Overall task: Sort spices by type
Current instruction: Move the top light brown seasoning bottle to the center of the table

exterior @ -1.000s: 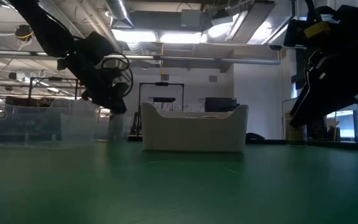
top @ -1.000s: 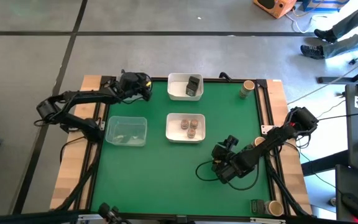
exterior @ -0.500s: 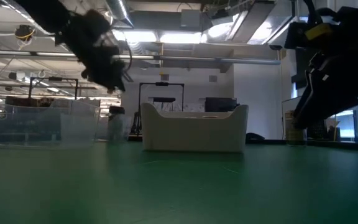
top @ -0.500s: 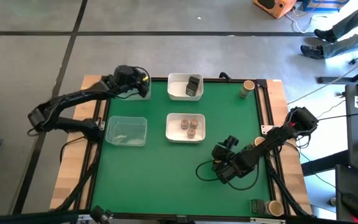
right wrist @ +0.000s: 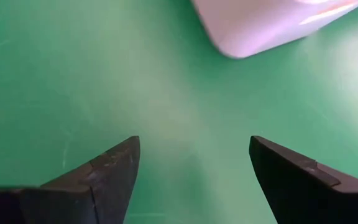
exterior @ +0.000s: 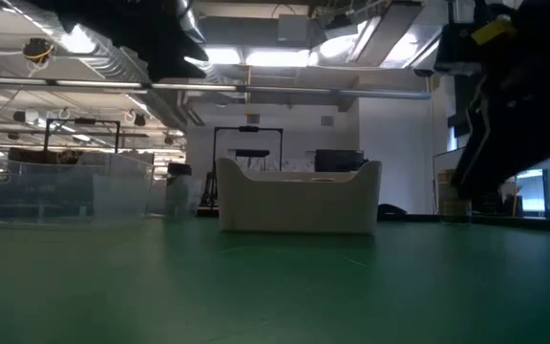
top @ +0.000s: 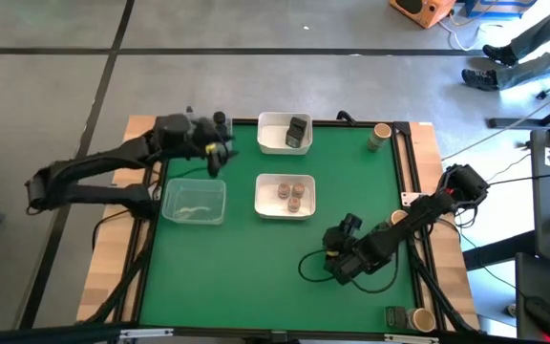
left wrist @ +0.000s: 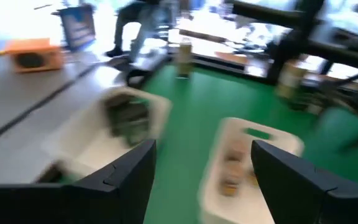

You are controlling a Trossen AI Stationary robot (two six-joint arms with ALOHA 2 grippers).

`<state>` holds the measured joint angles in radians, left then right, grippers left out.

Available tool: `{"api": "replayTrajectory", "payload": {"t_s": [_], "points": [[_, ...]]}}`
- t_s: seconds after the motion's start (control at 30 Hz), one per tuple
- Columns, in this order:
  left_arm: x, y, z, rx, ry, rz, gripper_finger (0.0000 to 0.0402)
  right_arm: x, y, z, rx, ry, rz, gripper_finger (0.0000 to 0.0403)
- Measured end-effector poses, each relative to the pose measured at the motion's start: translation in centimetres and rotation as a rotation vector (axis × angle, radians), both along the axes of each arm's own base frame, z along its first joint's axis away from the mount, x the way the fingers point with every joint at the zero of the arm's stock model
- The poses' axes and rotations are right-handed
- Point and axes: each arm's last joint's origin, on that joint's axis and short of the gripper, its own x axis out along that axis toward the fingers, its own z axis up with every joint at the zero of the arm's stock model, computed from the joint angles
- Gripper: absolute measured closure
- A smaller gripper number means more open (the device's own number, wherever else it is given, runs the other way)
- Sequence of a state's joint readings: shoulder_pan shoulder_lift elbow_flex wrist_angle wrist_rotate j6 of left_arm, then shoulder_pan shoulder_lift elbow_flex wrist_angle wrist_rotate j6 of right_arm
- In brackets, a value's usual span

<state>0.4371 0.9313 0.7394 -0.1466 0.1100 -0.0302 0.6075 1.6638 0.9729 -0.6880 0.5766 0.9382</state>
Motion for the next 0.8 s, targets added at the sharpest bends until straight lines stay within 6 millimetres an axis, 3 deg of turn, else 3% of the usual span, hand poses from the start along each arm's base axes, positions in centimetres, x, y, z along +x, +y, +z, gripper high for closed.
{"api": "replayTrajectory", "payload": {"t_s": [0.23, 0.53, 0.8], "points": [[1.7, -4.2, -2.6, -0.057, 0.025, -0.201, 0.0155, -0.2, -2.3, 5.4, -0.09, 0.064, -0.076, 0.0102], [2.6, -7.4, -6.4, -0.1, 0.061, -0.259, 0.0155, -2.9, -8.1, 12.0, -0.085, 0.078, -0.247, 0.0102], [3.2, -8.5, -8.1, -0.093, 0.061, -0.256, 0.0155, -4.1, -14.2, 14.3, -0.049, 0.007, -0.481, 0.0102]]}}
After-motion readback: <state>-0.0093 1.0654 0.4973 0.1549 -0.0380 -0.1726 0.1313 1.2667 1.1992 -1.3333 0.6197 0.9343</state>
